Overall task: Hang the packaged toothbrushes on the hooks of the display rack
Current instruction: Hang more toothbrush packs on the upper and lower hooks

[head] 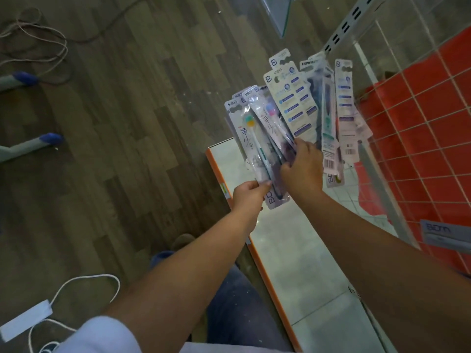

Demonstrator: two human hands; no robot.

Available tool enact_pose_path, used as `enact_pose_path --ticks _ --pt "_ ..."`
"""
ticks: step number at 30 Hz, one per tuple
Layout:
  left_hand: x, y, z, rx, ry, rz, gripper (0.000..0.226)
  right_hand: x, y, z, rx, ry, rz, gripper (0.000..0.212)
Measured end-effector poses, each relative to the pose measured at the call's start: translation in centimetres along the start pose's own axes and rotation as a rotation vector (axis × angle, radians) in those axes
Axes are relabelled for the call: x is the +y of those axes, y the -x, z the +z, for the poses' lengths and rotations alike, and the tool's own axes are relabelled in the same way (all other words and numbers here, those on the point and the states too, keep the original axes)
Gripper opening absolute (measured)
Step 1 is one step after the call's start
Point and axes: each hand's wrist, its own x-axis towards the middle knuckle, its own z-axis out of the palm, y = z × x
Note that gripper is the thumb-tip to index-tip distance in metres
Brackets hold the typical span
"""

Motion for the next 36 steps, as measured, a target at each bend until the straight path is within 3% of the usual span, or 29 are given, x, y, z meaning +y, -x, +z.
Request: enact_pose_path --ticks 8,20,27,36 --pt "-0.1 0.2 0.7 0.05 -0.008 0.053 0.009 0.3 -0.7 0.0 -0.015 -0.008 0.034 0.05" --pt "0.1 0.8 -0.5 -0.015 0.042 0.064 0.011 -0.1 0.0 -0.4 -0.056 -0.126 0.029 0.048" --pt "0.2 1.3 -1.7 -0.026 0.021 0.08 0.009 -0.6 0.8 -0.1 -0.019 -0.11 0.036 0.031" --pt "0.3 2.2 -4.0 -0.049 0.041 0.115 0.007 -2.2 2.8 0.3 0.003 -0.131 0.108 0.041"
